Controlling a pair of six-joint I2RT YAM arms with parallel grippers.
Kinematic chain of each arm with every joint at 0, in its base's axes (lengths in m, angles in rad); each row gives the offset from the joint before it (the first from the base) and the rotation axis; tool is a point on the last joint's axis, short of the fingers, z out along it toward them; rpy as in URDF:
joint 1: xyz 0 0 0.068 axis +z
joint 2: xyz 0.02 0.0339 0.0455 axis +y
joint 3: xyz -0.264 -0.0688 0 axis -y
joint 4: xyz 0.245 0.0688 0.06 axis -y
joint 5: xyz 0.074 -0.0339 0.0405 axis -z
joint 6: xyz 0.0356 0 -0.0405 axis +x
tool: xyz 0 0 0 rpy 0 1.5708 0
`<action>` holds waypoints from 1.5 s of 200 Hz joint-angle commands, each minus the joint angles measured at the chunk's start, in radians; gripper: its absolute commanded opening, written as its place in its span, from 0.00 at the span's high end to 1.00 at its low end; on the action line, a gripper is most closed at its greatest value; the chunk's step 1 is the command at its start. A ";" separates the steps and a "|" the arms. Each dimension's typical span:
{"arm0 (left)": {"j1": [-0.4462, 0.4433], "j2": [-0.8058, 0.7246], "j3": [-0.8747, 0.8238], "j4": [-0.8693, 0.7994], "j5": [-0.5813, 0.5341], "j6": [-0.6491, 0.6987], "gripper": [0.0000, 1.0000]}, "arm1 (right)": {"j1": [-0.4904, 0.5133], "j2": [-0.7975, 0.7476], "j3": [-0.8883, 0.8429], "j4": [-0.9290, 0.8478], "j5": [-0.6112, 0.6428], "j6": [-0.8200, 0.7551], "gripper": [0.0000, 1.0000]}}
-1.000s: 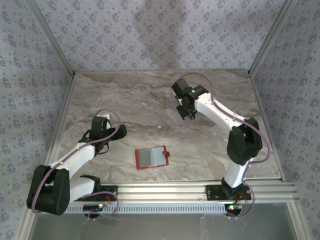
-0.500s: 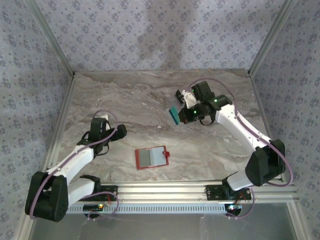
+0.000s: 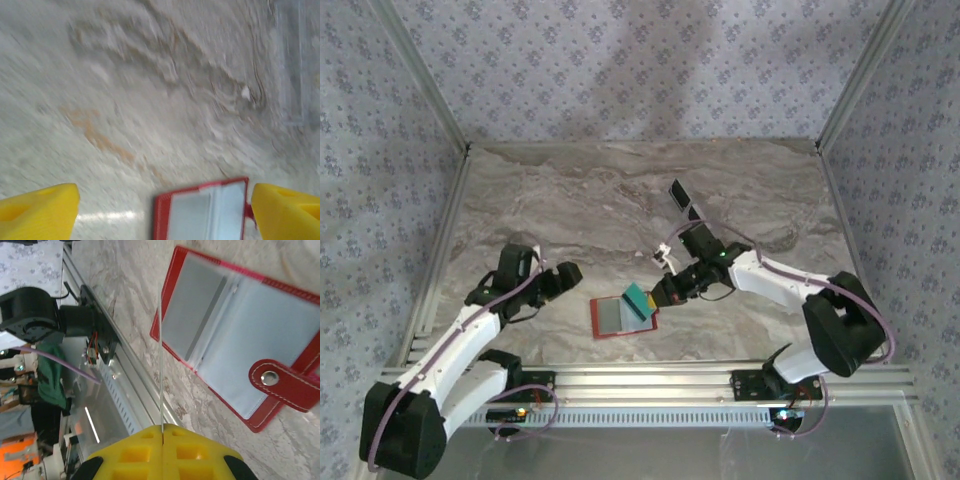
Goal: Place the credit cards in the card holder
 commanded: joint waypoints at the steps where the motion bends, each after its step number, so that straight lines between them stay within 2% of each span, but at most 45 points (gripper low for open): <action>1: -0.072 -0.005 -0.031 -0.014 0.116 -0.056 0.16 | 0.012 0.061 -0.023 0.087 -0.098 0.058 1.00; 19: -0.138 0.013 -0.025 -0.051 0.103 -0.028 0.17 | 0.020 0.144 0.000 0.068 -0.124 0.053 1.00; 44: -0.161 0.062 -0.036 -0.041 0.134 -0.035 0.23 | 0.029 0.187 -0.018 0.086 -0.083 0.062 1.00; 70: -0.192 0.108 -0.059 0.010 0.134 -0.038 0.32 | 0.030 0.207 -0.030 0.106 -0.069 0.078 1.00; 89: -0.196 0.171 -0.038 0.021 0.148 -0.015 0.45 | 0.031 0.216 -0.042 0.135 -0.056 0.105 1.00; 121: -0.202 0.229 -0.026 0.029 0.119 0.014 0.56 | 0.030 0.225 -0.048 0.148 -0.029 0.130 1.00; 177: -0.211 0.314 -0.023 0.059 0.123 0.024 0.58 | 0.039 0.217 -0.053 0.129 0.033 0.173 1.00; 220: -0.219 0.337 -0.019 0.045 0.091 0.031 0.56 | 0.038 0.194 -0.065 0.131 0.055 0.195 1.00; 266: -0.228 0.353 -0.020 0.058 0.086 0.028 0.56 | 0.050 0.210 -0.055 0.138 0.068 0.216 1.00; 300: -0.234 0.342 -0.022 0.079 0.105 0.036 0.55 | 0.068 0.164 -0.053 0.145 0.116 0.253 1.00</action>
